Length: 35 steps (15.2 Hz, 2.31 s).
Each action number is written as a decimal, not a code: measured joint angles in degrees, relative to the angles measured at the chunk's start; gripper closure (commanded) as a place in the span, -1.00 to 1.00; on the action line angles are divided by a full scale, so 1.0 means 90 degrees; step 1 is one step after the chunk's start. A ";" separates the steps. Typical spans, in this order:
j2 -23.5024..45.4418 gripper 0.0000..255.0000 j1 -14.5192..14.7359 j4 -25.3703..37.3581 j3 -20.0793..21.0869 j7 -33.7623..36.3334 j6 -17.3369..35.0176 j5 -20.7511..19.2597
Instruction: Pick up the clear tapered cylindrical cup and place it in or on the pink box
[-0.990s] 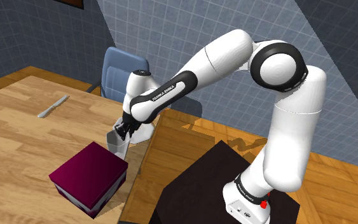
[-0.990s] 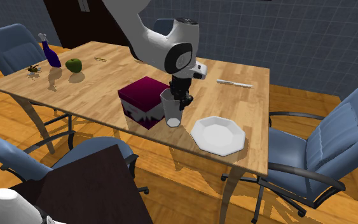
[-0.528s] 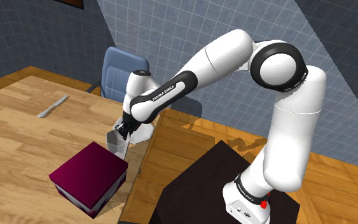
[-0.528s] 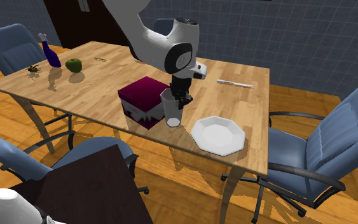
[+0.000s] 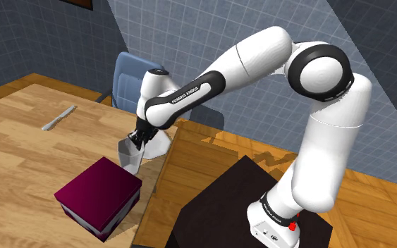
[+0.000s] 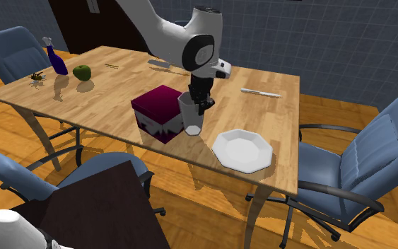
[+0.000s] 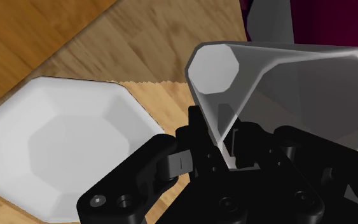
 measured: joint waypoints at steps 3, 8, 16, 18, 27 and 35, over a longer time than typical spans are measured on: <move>-0.0186 1.00 -0.0016 0.0021 0.0028 0.0000 -0.0202 0.0042; -0.0482 1.00 -0.0046 0.0096 0.0065 -0.0008 -0.0567 0.0110; -0.0918 1.00 -0.0103 0.0297 0.0098 -0.0041 -0.1195 0.0212; -0.1011 1.00 -0.0111 0.0348 0.0104 -0.0043 -0.1337 0.0232; -0.1388 1.00 -0.0142 0.0684 0.0120 -0.0034 -0.2040 0.0306; -0.1650 1.00 -0.0164 0.1056 0.0120 -0.0019 -0.2667 0.0351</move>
